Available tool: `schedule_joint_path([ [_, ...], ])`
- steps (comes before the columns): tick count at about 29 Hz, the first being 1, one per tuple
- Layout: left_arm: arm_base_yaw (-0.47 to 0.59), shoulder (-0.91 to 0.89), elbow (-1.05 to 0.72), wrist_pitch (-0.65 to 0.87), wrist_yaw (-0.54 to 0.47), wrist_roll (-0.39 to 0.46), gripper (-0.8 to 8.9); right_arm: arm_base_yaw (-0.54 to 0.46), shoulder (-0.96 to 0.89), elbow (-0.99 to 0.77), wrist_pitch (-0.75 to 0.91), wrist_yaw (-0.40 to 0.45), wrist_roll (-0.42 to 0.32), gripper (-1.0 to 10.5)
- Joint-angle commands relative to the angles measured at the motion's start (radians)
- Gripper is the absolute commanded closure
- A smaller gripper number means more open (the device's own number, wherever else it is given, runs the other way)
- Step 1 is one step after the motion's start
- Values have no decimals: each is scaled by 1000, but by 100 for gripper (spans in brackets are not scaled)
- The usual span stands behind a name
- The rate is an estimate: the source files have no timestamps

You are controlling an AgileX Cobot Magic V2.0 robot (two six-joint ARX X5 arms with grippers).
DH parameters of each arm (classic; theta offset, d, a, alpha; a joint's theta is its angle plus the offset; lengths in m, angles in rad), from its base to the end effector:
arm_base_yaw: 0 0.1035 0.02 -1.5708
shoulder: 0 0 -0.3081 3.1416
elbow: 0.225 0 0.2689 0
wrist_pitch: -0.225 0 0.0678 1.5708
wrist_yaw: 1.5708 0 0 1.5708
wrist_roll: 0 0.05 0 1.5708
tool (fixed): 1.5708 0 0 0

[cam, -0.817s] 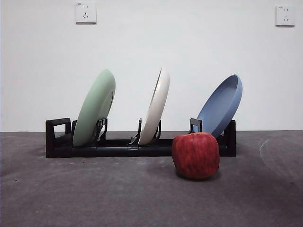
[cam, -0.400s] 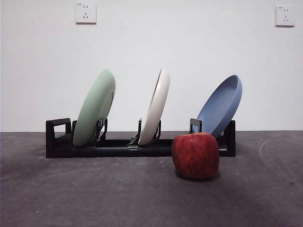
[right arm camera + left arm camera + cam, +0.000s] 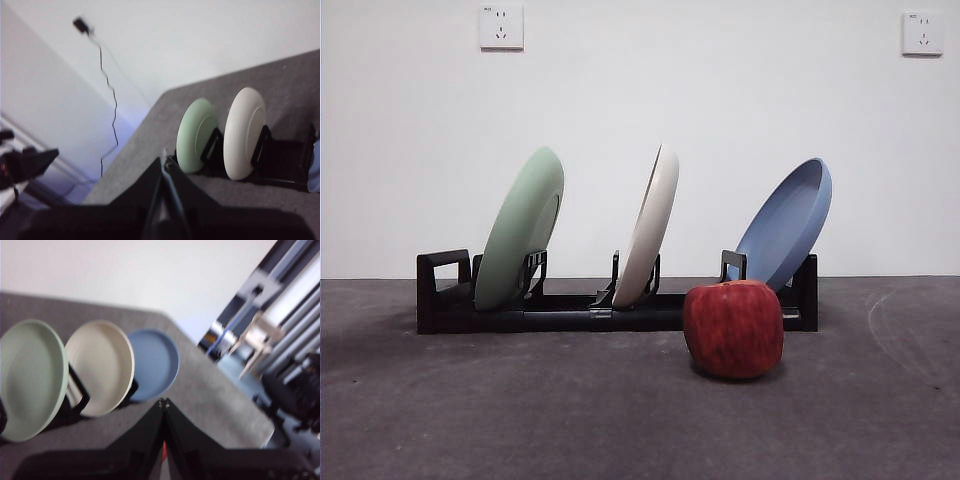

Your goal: Take the green plate from the plate rack,put the plate on the table,take the apple from the table,put the apple in the plate

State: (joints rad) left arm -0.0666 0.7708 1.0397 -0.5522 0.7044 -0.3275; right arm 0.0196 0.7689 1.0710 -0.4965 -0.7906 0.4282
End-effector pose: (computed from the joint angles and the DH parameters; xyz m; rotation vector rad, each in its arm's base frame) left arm 0.1350 -0.0415 0.4160 -0.4001 0.3996 -0.7154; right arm 0.1313 0.0381 0.4331 0.4783 0.3560 0.7574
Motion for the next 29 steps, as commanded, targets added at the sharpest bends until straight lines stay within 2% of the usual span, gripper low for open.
schedule_joint_path([
  [1, -40, 110, 163, -176, -82, 170, 819, 68, 64, 106, -117, 64, -148, 958],
  [3, -81, 187, 268, -283, -177, 217, 819, 135, 120, 170, -202, 142, -205, 951],
  [8, -197, 343, 437, -397, -341, 250, 819, 315, 245, 248, -290, 329, -257, 930],
  [10, -238, 394, 469, -400, -359, 251, 817, 381, 289, 258, -290, 391, -256, 843],
  [13, -281, 461, 486, -392, -365, 254, 791, 453, 348, 268, -291, 465, -254, 650],
  [14, -291, 483, 486, -389, -366, 254, 715, 468, 363, 269, -290, 480, -255, 604],
  [17, -311, 537, 486, -385, -367, 253, 390, 487, 391, 269, -290, 504, -258, 509],
  [18, -318, 564, 486, -379, -369, 253, 354, 488, 397, 269, -290, 514, -259, 478],
  [23, -320, 657, 486, -270, -408, 226, 355, 484, 399, 291, -297, 538, -278, 474],
  [29, -320, 742, 487, -108, -576, 223, 355, 484, 399, 335, -300, 538, -283, 475],
])
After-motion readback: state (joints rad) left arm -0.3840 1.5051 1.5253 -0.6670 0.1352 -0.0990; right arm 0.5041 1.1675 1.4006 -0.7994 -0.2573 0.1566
